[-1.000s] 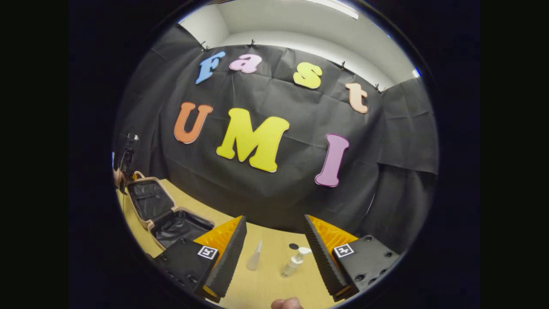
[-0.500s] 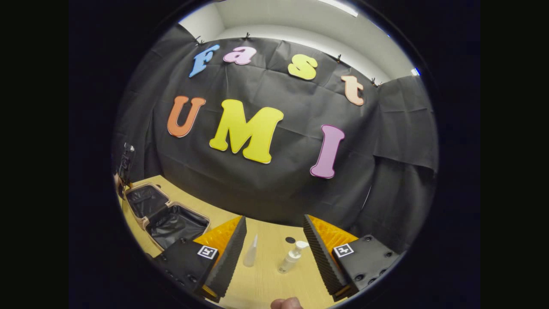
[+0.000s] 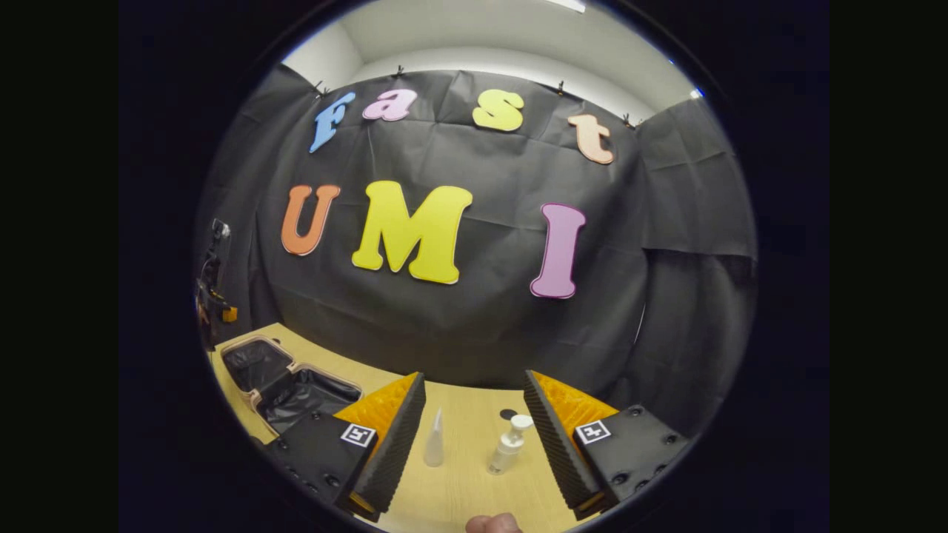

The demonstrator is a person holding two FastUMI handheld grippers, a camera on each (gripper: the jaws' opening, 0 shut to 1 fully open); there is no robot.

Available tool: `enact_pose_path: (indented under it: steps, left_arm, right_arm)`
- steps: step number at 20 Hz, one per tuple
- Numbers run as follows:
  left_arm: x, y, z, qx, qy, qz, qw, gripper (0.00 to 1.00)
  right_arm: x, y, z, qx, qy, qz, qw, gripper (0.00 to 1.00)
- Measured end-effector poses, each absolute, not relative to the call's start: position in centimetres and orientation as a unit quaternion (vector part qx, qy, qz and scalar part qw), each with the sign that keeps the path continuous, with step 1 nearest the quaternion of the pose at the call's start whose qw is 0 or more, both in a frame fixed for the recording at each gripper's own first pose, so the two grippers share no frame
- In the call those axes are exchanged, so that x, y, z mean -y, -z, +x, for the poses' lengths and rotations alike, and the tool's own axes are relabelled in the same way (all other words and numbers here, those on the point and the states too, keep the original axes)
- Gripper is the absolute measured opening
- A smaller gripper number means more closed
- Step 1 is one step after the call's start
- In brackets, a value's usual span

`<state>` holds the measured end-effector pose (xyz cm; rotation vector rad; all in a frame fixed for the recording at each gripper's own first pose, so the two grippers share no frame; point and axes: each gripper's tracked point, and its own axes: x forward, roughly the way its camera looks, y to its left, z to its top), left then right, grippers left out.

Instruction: First open the suitcase, pack the skin care products into it, and then close the suitcase.

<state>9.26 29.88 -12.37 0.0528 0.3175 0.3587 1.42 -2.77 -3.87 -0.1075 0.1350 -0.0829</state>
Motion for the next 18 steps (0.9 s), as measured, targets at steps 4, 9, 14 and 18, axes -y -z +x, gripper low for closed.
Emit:
enact_pose_path:
  steps: [4, 9, 14, 18]
  left_arm:
    - [-17.9, 10.3, 6.6, -0.127, -0.144, 0.037, 0.981, 1.0]
    - [-5.3, 10.7, 4.4, -0.124, -0.09, 0.024, 0.988, 0.99]
    - [4.5, 13.1, 4.0, -0.148, -0.021, 0.009, 0.989, 0.99]
    - [12.3, 16.1, 5.1, -0.166, 0.059, 0.032, 0.984, 1.0]
  right_arm:
    - [5.7, 5.3, 1.2, -0.079, 0.033, -0.039, 0.996, 0.79]
    - [10.4, 6.3, 0.4, -0.085, 0.039, -0.04, 0.995, 0.79]
    - [14.3, 7.4, -0.6, -0.1, 0.049, -0.046, 0.993, 0.79]
    - [17.6, 8.1, -1.7, -0.113, 0.065, -0.057, 0.99, 0.79]
